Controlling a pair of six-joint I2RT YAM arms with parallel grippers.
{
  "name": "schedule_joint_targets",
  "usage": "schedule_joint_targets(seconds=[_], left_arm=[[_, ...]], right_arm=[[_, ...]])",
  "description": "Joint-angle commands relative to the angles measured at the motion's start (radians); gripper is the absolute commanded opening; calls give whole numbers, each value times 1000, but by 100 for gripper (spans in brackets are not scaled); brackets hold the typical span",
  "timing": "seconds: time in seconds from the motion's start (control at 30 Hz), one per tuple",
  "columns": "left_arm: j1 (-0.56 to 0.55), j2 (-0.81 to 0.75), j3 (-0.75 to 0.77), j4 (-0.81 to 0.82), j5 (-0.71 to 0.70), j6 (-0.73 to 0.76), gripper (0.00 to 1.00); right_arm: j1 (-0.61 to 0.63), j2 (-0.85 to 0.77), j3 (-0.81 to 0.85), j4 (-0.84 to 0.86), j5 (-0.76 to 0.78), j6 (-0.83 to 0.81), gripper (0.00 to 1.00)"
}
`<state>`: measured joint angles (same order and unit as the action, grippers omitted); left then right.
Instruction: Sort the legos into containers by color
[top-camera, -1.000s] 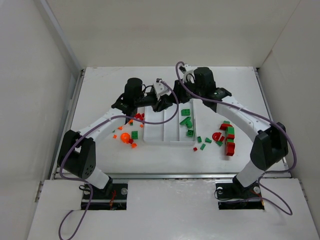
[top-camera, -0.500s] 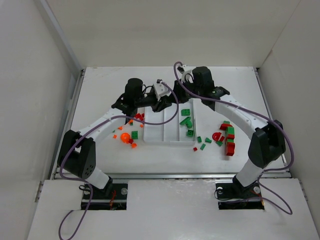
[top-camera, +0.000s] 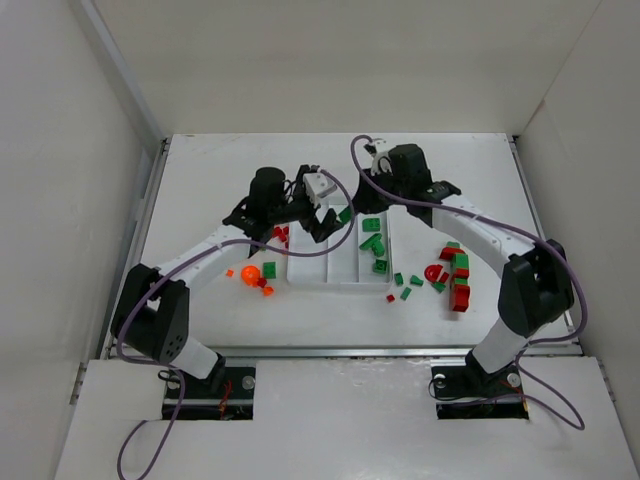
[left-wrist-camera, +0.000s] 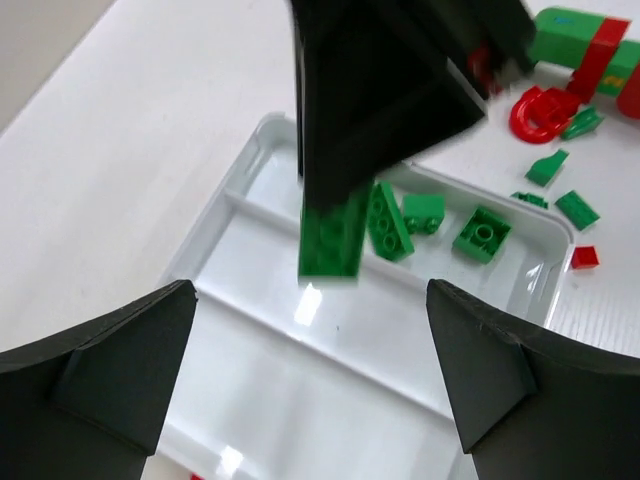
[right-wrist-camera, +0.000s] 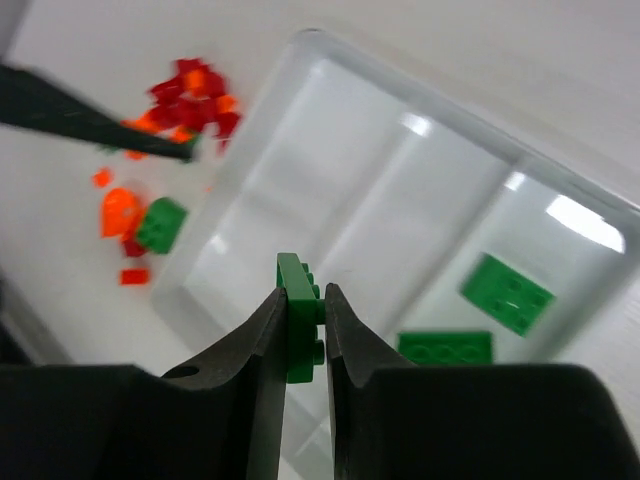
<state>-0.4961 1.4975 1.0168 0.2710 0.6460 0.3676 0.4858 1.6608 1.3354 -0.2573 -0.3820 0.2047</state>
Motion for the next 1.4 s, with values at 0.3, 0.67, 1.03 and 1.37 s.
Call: schedule_joint_targets(seconds=[0.3, 0.67, 1.03, 1.37], left_arm=[[-2, -117, -132, 31, -322, -75, 99], [-2, -126, -150, 40, -322, -75, 99], [-2, -126, -150, 50, -313, -75, 99], [-2, -126, -150, 59, -313, -56, 99]], right_arm=[[-26, 94, 18, 32, 572, -132, 0], [63, 237, 134, 12, 808, -189, 3], [148, 313, 153, -80, 1052, -208, 25], [148, 249, 153, -68, 882, -177, 53]])
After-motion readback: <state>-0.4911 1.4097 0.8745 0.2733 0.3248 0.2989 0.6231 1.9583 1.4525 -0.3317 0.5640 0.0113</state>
